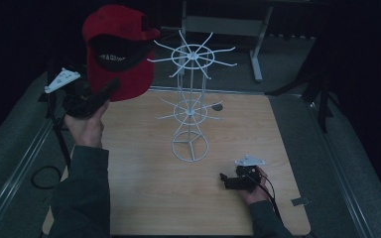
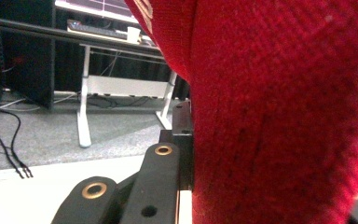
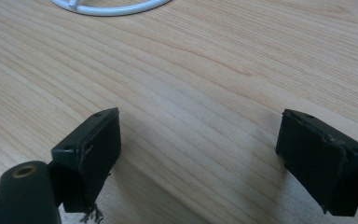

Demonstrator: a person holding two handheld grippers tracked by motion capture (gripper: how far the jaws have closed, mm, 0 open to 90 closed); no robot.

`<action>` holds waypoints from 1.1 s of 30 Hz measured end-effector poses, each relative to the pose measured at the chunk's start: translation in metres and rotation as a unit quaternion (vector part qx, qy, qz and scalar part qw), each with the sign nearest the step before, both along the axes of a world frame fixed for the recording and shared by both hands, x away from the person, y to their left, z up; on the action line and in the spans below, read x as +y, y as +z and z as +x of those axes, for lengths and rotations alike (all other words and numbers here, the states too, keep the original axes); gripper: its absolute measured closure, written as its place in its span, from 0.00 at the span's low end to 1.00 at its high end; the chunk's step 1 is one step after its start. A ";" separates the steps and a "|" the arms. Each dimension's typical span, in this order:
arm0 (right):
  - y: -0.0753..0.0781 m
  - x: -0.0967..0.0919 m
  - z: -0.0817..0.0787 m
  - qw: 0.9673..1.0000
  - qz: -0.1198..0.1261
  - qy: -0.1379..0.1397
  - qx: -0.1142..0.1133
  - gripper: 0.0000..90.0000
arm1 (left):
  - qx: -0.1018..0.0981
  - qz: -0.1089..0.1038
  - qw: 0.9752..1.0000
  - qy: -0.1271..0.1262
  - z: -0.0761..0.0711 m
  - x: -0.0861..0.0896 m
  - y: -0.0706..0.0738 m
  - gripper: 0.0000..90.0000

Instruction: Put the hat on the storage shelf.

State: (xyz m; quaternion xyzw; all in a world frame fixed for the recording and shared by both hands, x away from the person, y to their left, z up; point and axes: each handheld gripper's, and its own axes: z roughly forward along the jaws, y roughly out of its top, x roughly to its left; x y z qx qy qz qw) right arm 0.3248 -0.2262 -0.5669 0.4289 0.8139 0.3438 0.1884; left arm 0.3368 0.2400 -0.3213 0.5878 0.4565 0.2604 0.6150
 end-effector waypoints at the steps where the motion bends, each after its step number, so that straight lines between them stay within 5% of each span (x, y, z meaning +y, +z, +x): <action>1: 0.000 0.000 0.000 1.000 0.000 0.000 0.000 0.15 | -0.002 -0.003 1.000 -0.002 0.000 0.000 0.001 0.93; 13: 0.000 0.000 0.000 1.000 0.001 0.000 0.001 0.15 | -0.019 0.021 0.999 -0.021 -0.009 -0.006 0.001 0.93; 26: 0.000 0.000 0.000 1.000 0.001 0.000 0.001 0.15 | -0.015 -0.015 0.999 -0.031 -0.020 -0.003 -0.023 0.93; 33: 0.000 0.000 0.000 1.000 0.000 0.000 0.000 0.15 | -0.013 -0.004 0.999 -0.037 -0.024 -0.005 -0.037 0.93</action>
